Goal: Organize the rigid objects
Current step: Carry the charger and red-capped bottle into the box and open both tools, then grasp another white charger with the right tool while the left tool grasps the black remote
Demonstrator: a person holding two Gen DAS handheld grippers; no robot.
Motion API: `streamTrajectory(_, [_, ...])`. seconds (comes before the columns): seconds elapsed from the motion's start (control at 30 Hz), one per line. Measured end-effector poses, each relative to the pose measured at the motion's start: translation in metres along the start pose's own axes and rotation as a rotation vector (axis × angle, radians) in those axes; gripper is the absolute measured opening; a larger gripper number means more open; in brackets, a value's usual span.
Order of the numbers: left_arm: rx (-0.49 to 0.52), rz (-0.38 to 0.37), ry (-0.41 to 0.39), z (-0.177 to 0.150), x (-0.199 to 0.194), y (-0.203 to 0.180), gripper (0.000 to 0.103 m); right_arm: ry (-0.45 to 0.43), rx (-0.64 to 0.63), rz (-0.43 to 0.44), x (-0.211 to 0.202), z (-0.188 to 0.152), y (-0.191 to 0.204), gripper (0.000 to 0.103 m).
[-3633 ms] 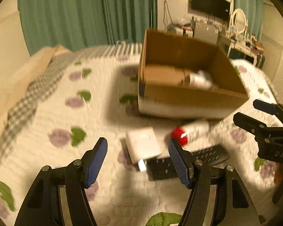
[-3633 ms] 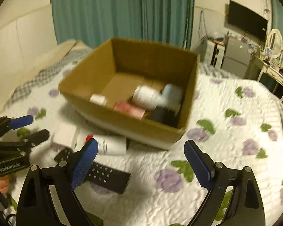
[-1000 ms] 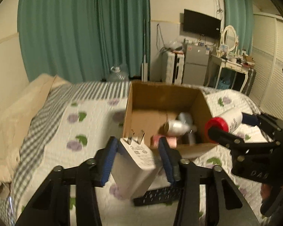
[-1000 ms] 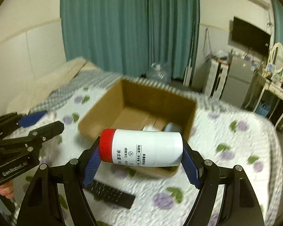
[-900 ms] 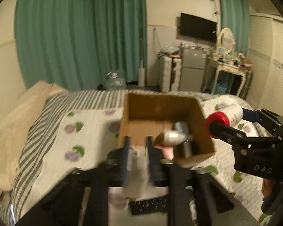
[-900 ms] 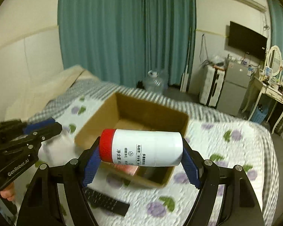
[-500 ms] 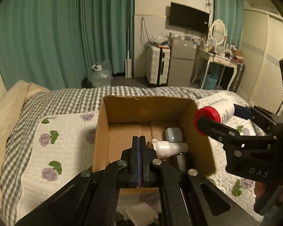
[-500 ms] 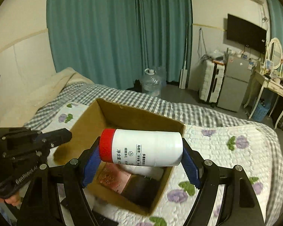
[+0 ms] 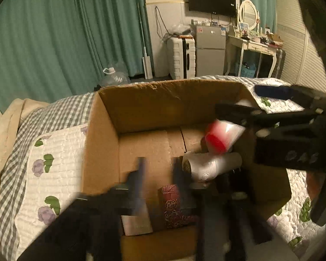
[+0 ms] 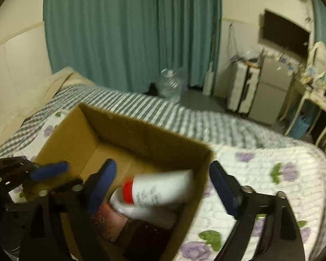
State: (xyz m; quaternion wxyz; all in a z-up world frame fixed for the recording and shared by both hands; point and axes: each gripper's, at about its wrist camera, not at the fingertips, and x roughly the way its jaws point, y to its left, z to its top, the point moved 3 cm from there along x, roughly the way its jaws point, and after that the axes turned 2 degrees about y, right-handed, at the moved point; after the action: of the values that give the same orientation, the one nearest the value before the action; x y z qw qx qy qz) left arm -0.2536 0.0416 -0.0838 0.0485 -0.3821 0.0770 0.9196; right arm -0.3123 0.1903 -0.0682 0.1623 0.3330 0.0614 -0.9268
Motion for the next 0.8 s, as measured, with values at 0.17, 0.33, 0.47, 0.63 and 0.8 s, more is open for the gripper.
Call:
streamTrajectory(0.17, [-0.010, 0.003, -0.075, -0.006, -0.040, 0.005, 0.060, -0.051, 0.036, -0.002, -0.043, -0.004, -0.004, 0.093])
streamTrajectory(0.33, [-0.036, 0.002, -0.116, -0.021, -0.087, 0.016, 0.061, -0.083, 0.050, 0.001, -0.093, -0.022, 0.005, 0.095])
streamTrajectory(0.47, [-0.040, 0.000, -0.122, -0.043, -0.116, 0.022, 0.064, -0.055, 0.038, 0.042, -0.113, -0.049, 0.027, 0.095])
streamTrajectory(0.63, [-0.083, 0.038, -0.105, -0.078, -0.128, 0.035, 0.064, 0.019, -0.015, 0.078, -0.100, -0.088, 0.063, 0.095])
streamTrajectory(0.8, [-0.132, 0.050, -0.014, -0.109, -0.101, 0.049, 0.064, 0.160, -0.081, 0.171, -0.051, -0.123, 0.110, 0.095])
